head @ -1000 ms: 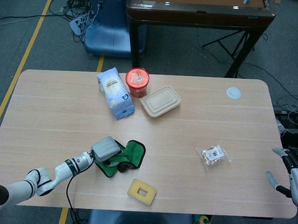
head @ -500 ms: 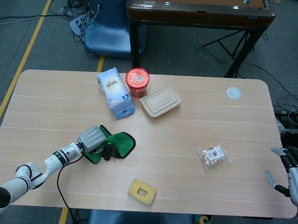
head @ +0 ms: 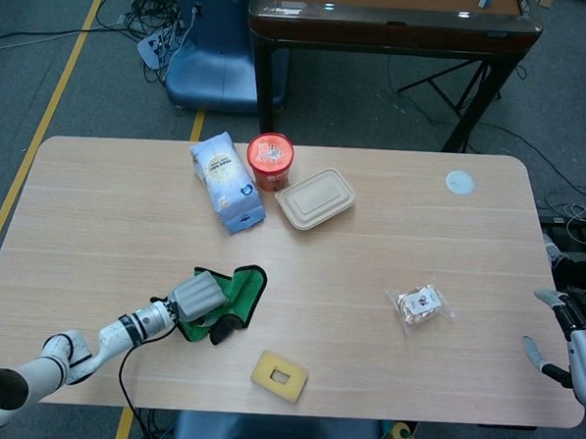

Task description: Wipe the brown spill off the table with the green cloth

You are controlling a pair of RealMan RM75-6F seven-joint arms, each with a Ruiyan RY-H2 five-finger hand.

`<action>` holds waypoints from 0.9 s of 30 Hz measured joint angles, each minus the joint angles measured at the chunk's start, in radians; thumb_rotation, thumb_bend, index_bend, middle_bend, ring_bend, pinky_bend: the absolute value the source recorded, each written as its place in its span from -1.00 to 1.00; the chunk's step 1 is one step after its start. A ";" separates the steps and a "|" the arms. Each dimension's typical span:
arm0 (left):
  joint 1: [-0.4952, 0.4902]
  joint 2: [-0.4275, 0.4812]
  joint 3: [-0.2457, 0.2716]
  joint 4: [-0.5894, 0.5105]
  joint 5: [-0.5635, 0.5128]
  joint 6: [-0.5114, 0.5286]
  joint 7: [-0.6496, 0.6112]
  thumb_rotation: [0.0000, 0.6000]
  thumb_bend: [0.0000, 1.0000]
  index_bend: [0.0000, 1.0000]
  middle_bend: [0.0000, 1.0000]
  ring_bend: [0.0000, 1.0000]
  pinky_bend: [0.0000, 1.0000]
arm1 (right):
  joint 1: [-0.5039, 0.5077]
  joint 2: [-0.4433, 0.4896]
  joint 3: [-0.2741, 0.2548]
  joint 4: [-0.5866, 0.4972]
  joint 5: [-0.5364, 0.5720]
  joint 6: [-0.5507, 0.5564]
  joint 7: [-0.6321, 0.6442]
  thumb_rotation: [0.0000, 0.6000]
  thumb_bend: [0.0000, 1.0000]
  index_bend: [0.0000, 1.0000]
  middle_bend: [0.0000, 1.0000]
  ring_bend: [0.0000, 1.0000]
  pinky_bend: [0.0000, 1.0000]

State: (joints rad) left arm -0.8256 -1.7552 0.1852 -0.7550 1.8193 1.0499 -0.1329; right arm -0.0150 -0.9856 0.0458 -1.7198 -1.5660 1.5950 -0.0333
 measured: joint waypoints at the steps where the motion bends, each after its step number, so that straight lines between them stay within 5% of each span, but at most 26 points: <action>1: -0.003 -0.003 0.004 -0.015 0.011 0.011 0.002 1.00 -0.24 0.44 0.45 0.53 1.00 | -0.001 -0.001 -0.001 0.001 0.000 0.000 0.001 1.00 -0.25 -0.51 -0.44 -0.61 -0.47; 11: -0.032 -0.039 -0.002 -0.057 0.023 0.001 0.041 1.00 -0.24 0.45 0.45 0.54 1.00 | -0.007 -0.003 0.000 0.015 0.008 0.004 0.015 1.00 -0.26 -0.51 -0.44 -0.61 -0.47; 27: -0.019 -0.082 -0.061 0.230 -0.074 -0.036 0.043 1.00 -0.24 0.46 0.46 0.54 1.00 | -0.007 -0.006 0.004 0.020 0.013 0.000 0.021 1.00 -0.26 -0.51 -0.44 -0.60 -0.47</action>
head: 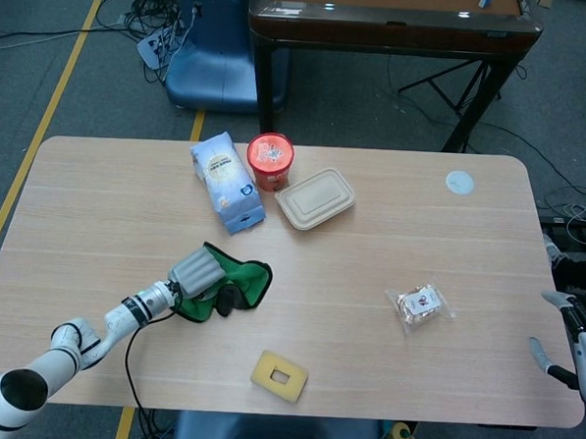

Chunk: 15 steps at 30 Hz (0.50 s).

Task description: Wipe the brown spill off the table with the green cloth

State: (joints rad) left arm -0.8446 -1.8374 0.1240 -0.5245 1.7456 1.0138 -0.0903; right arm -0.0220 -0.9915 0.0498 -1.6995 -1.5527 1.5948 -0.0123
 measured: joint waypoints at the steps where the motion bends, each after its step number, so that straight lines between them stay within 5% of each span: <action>1: 0.003 0.001 -0.004 0.018 -0.009 -0.004 -0.003 1.00 -0.24 0.46 0.46 0.54 1.00 | 0.001 0.000 0.000 0.000 0.000 -0.001 -0.001 1.00 -0.26 -0.51 -0.44 -0.60 -0.47; 15: 0.002 -0.008 0.058 -0.051 0.052 0.043 -0.068 1.00 -0.24 0.46 0.46 0.54 1.00 | 0.006 -0.001 0.002 -0.005 -0.005 -0.004 -0.007 1.00 -0.26 -0.51 -0.44 -0.59 -0.47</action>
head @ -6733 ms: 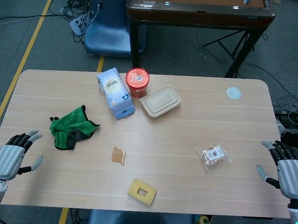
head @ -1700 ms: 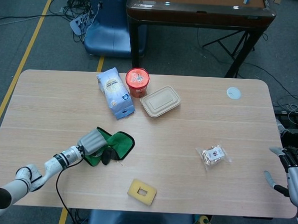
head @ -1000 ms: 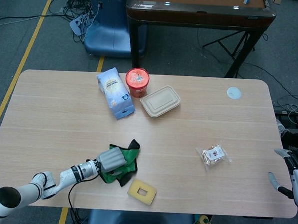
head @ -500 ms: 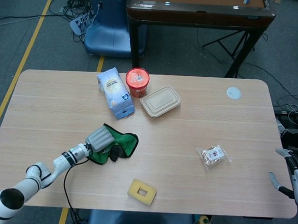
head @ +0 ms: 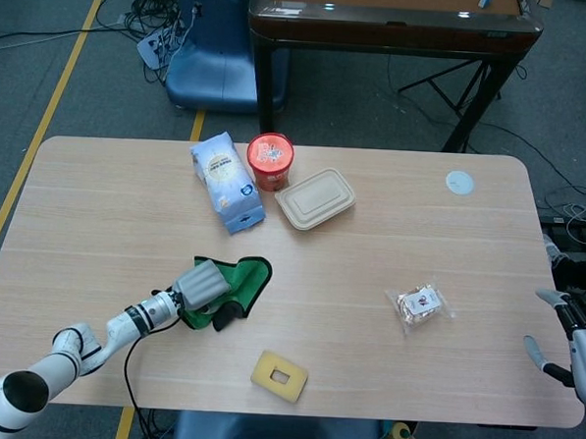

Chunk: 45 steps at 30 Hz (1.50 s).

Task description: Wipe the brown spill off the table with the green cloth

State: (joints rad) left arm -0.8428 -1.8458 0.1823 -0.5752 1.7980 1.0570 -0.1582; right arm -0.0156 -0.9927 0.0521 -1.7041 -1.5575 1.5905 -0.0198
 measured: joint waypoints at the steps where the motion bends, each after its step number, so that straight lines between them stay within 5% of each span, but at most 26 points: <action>1: -0.005 -0.001 0.009 -0.016 0.016 0.008 0.004 1.00 -0.24 0.46 0.46 0.54 1.00 | -0.001 0.000 0.000 0.000 0.000 0.002 0.000 1.00 -0.26 -0.51 -0.44 -0.59 -0.47; 12: -0.039 0.002 0.013 -0.162 0.041 0.030 0.062 1.00 -0.24 0.46 0.46 0.54 1.00 | -0.012 -0.002 -0.006 0.010 -0.003 0.013 0.013 1.00 -0.26 -0.51 -0.44 -0.59 -0.47; 24: -0.021 -0.003 -0.032 0.024 -0.045 -0.074 0.168 1.00 -0.24 0.46 0.46 0.54 1.00 | -0.016 -0.004 -0.005 0.013 -0.005 0.019 0.021 1.00 -0.26 -0.51 -0.44 -0.59 -0.47; 42: 0.008 0.103 -0.204 0.031 -0.207 0.032 0.113 1.00 -0.24 0.44 0.45 0.53 1.00 | -0.007 -0.009 0.000 0.010 -0.009 0.012 0.015 1.00 -0.26 -0.51 -0.44 -0.59 -0.47; 45: 0.006 0.094 -0.220 0.034 -0.226 0.028 0.131 1.00 -0.25 0.21 0.26 0.38 0.97 | -0.007 -0.009 -0.001 0.010 -0.009 0.011 0.016 1.00 -0.25 -0.51 -0.44 -0.59 -0.47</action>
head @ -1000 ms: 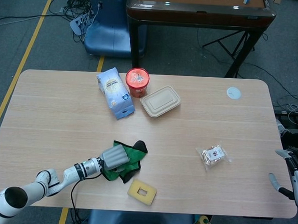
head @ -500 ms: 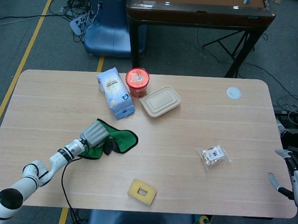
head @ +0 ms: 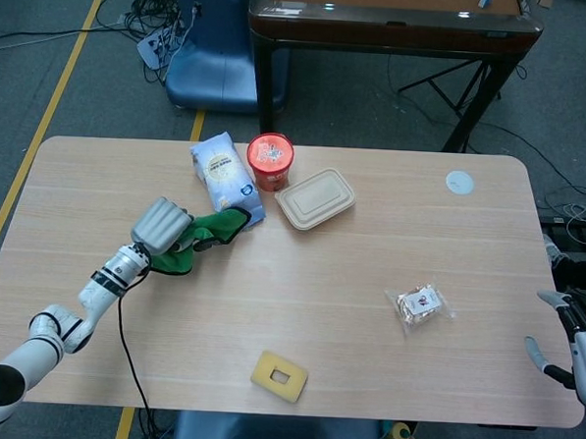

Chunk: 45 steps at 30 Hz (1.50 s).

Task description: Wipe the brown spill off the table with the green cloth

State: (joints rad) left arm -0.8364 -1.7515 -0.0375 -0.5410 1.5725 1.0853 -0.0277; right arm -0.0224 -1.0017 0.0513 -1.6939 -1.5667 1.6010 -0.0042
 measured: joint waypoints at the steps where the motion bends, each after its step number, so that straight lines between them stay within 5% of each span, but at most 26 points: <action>1: 0.000 -0.004 -0.007 0.000 -0.011 -0.008 0.009 1.00 -0.29 -0.03 0.09 0.21 0.91 | 0.000 0.000 -0.001 0.000 0.000 0.000 0.000 1.00 -0.25 -0.51 -0.44 -0.59 -0.47; 3: 0.002 -0.010 -0.025 -0.005 -0.045 -0.038 0.037 1.00 -0.44 -0.50 -0.28 -0.15 0.63 | -0.001 0.001 -0.001 0.001 0.002 0.000 0.001 1.00 -0.25 -0.51 -0.44 -0.59 -0.47; 5: 0.006 -0.009 -0.044 -0.031 -0.081 -0.077 0.063 1.00 -0.60 -0.92 -0.79 -0.61 0.12 | -0.002 0.001 -0.001 0.002 0.004 0.000 0.002 1.00 -0.25 -0.51 -0.44 -0.59 -0.47; 8: 0.013 0.007 -0.069 -0.105 -0.129 -0.120 0.084 1.00 -0.67 -1.00 -1.00 -0.95 -0.31 | -0.001 0.000 0.000 0.003 0.005 -0.002 0.001 1.00 -0.26 -0.51 -0.44 -0.59 -0.47; 10: 0.020 0.029 -0.087 -0.177 -0.162 -0.142 0.100 1.00 -0.67 -1.00 -1.00 -1.00 -0.41 | 0.001 0.000 0.000 0.002 0.002 -0.003 0.001 1.00 -0.26 -0.51 -0.44 -0.59 -0.47; 18: 0.065 0.153 -0.127 -0.430 -0.232 -0.139 0.162 1.00 -0.67 -1.00 -1.00 -1.00 -0.48 | 0.005 0.004 0.001 0.001 0.004 -0.010 0.000 1.00 -0.25 -0.51 -0.44 -0.59 -0.47; 25: 0.119 0.262 -0.139 -0.606 -0.305 -0.130 0.195 1.00 -0.96 -1.00 -1.00 -1.00 -0.56 | 0.017 0.004 0.005 0.001 0.001 -0.021 0.003 1.00 -0.25 -0.51 -0.44 -0.59 -0.47; 30: 0.155 0.303 -0.140 -0.681 -0.346 -0.101 0.255 1.00 -1.00 -1.00 -1.00 -1.00 -0.57 | 0.020 0.004 0.002 0.001 -0.005 -0.026 0.001 1.00 -0.25 -0.50 -0.44 -0.59 -0.47; 45: 0.420 0.464 -0.064 -0.971 -0.304 0.247 0.260 1.00 -0.95 -1.00 -1.00 -0.95 -0.57 | 0.074 0.008 0.000 0.030 -0.015 -0.103 0.039 1.00 -0.26 -0.43 -0.41 -0.59 -0.47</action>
State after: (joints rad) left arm -0.4160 -1.2875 -0.1014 -1.5122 1.2681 1.3319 0.2324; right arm 0.0513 -0.9935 0.0515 -1.6637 -1.5820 1.4982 0.0348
